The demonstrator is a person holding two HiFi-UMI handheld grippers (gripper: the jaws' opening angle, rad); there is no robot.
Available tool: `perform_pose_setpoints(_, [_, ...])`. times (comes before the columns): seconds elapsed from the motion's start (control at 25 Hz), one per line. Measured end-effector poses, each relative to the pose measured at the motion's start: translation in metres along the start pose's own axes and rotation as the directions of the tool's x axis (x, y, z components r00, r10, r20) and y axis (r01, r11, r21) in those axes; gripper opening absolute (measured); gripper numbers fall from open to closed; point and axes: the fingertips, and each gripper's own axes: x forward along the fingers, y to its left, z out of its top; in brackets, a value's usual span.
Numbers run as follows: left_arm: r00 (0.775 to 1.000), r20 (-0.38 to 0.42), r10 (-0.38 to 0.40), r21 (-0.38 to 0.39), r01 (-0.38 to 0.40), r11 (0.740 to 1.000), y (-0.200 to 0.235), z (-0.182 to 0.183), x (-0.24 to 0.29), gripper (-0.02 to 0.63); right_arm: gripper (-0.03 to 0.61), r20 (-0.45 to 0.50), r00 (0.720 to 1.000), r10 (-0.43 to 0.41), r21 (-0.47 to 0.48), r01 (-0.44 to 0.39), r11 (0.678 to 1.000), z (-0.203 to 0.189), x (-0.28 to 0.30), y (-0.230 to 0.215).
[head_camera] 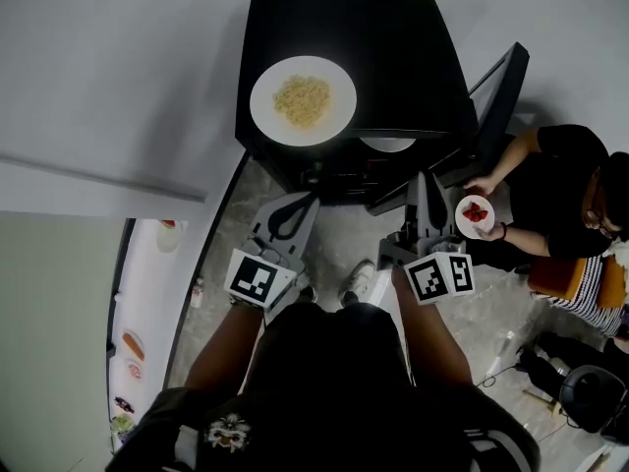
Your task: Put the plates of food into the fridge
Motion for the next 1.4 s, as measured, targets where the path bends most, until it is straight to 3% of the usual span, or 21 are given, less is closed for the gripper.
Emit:
perform_pose_setpoints(0.08, [1.000, 0.004, -0.008, -0.002, 0.008, 1.000, -0.001, 0.006, 0.002, 0.021, 0.054, 0.001, 0.999, 0.052, -0.152, -0.051, 0.987, 0.010, -0.001, 0.019])
perform_pose_setpoints(0.2, [1.000, -0.018, -0.009, -0.010, 0.009, 1.000, -0.002, 0.011, 0.004, 0.021, 0.041, -0.015, 0.995, 0.104, -0.338, -0.103, 0.935, 0.017, -0.002, 0.040])
perform_pose_setpoints(0.4, [1.000, -0.004, -0.015, -0.008, 0.015, 1.000, -0.006, 0.025, 0.008, 0.021, 0.029, -0.057, 0.988, 0.143, -0.510, -0.151, 0.847, 0.017, -0.006, 0.061])
perform_pose_setpoints(0.68, [0.997, 0.068, -0.025, -0.013, 0.026, 1.000, -0.017, 0.047, 0.010, 0.021, 0.023, -0.102, 0.986, 0.132, -0.588, -0.167, 0.791, 0.022, -0.007, 0.076])
perform_pose_setpoints(0.88, [0.995, 0.088, -0.036, 0.004, 0.036, 0.999, -0.023, 0.056, 0.011, 0.021, 0.023, -0.097, 0.984, 0.148, -0.607, -0.176, 0.775, 0.026, -0.010, 0.080])
perform_pose_setpoints(1.08, [0.995, 0.096, -0.041, 0.017, 0.040, 0.999, -0.025, 0.061, 0.013, 0.021, 0.023, -0.098, 0.983, 0.158, -0.611, -0.185, 0.770, 0.027, -0.010, 0.085])
perform_pose_setpoints(1.4, [0.994, 0.101, -0.040, 0.017, 0.038, 0.999, -0.027, 0.059, 0.013, 0.021, 0.023, -0.079, 0.980, 0.183, -0.585, -0.194, 0.788, 0.028, -0.010, 0.089])
